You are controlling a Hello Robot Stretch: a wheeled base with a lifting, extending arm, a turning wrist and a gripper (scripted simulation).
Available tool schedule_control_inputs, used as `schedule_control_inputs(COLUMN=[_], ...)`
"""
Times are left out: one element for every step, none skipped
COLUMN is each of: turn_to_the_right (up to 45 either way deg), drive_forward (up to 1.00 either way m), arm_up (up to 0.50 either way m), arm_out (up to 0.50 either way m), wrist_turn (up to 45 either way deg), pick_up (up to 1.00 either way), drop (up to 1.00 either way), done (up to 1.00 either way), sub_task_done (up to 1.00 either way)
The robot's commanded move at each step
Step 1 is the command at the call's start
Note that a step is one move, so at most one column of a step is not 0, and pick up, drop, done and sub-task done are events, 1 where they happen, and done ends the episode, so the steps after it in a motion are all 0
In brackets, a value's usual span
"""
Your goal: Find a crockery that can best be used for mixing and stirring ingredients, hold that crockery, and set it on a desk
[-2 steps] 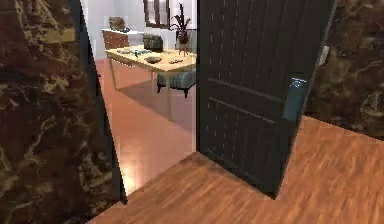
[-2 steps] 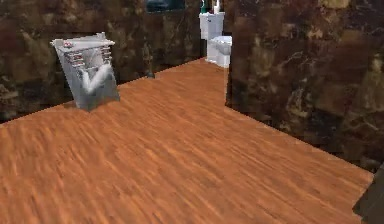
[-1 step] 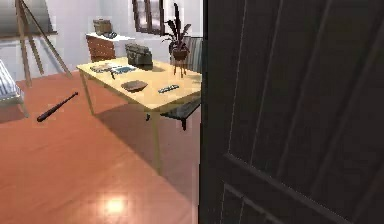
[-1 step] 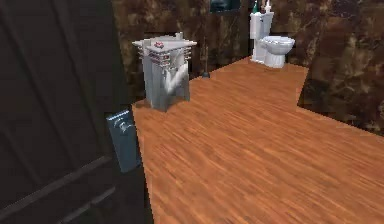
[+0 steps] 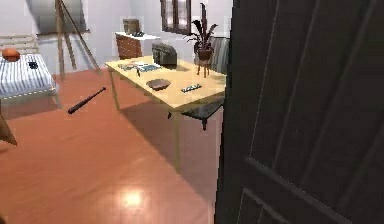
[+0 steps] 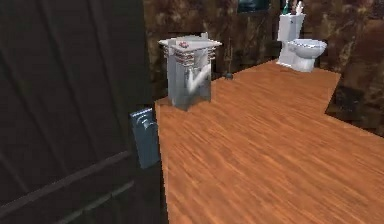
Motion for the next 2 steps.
schedule_control_inputs(turn_to_the_right=[0.0, -33.0], drive_forward=[0.35, 0.00], arm_up=[0.00, 0.00], arm_out=[0.00, 0.00], wrist_turn=[0.0, 0.0], pick_up=[0.00, 0.00], drop=[0.00, 0.00], done=[0.00, 0.00], sub_task_done=[0.00, 0.00])
